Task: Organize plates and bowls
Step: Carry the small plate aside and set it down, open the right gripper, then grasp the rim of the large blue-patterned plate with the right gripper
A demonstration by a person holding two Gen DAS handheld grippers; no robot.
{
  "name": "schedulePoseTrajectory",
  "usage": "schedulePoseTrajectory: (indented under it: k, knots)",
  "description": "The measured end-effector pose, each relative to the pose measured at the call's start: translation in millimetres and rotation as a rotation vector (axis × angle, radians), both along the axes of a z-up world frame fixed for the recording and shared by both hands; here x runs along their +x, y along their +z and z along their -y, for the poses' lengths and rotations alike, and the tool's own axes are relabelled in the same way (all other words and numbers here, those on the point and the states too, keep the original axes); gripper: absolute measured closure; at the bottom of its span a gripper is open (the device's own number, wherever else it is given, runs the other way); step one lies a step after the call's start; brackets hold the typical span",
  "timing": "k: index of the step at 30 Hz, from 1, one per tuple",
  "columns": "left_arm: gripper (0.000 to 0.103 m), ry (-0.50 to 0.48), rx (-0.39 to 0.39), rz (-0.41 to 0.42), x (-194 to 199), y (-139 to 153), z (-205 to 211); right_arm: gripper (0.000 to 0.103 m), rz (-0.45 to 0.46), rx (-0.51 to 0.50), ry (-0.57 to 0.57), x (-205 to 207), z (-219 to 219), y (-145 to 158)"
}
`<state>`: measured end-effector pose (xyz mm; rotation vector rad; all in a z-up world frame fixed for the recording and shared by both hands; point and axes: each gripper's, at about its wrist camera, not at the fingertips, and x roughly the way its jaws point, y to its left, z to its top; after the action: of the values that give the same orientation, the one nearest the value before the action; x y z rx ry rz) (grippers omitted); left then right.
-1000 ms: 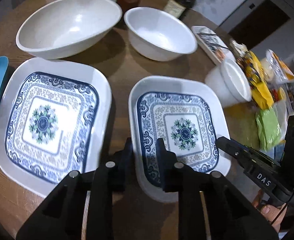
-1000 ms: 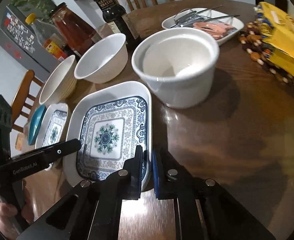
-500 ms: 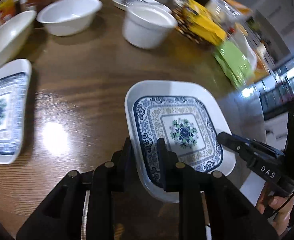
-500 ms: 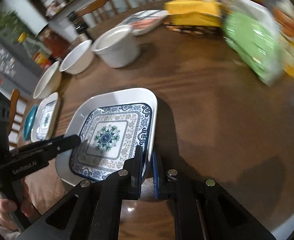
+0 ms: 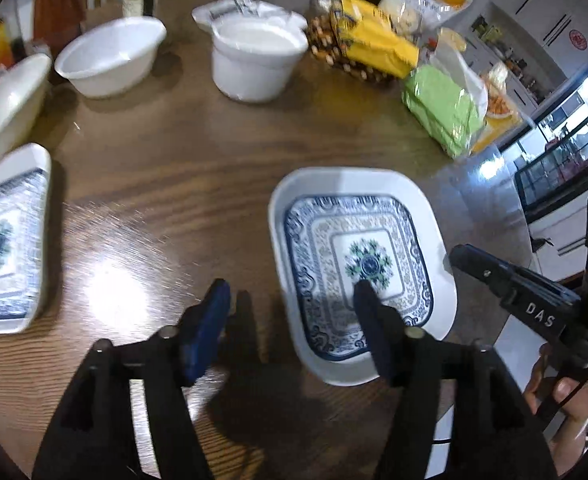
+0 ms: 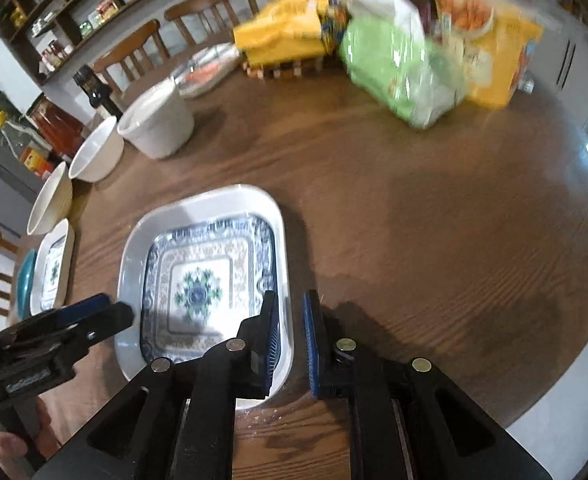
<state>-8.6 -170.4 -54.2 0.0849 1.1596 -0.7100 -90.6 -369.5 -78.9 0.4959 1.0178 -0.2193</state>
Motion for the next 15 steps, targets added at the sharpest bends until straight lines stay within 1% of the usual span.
schedulePoseTrajectory:
  k: [1,2,4,5,6,7,8,9,11,12,15]
  knots:
    - [0.03,0.012,-0.004,0.018,0,5,-5,0.089,0.02,-0.009,0.011,0,-2,6]
    - [0.028,0.024,-0.009,0.036,0,10,-10,0.088,0.044,-0.007,0.029,2,-5,11]
    - [0.02,0.055,-0.011,0.075,1,18,-22,0.082,0.083,-0.002,0.069,7,-14,20]
    - [0.019,0.073,-0.01,0.093,2,21,-28,0.075,0.1,-0.001,0.096,12,-21,24]
    - [0.018,0.089,-0.008,0.107,2,23,-33,0.064,0.112,0.001,0.122,18,-28,27]
    - [0.016,0.113,-0.004,0.124,3,26,-42,0.058,0.12,0.0,0.148,23,-36,30]
    - [0.016,0.134,0.0,0.135,4,28,-50,0.049,0.129,0.001,0.177,29,-44,33]
    - [0.015,0.158,0.003,0.145,5,30,-61,0.045,0.138,0.003,0.206,35,-53,35]
    - [0.012,0.22,0.013,0.166,9,33,-83,0.045,0.156,0.022,0.266,44,-70,41]
    - [0.008,0.243,0.018,0.172,11,34,-91,0.045,0.162,0.036,0.294,51,-79,42]
    - [0.007,0.347,0.027,0.186,16,39,-132,0.045,0.168,0.085,0.376,66,-103,44]
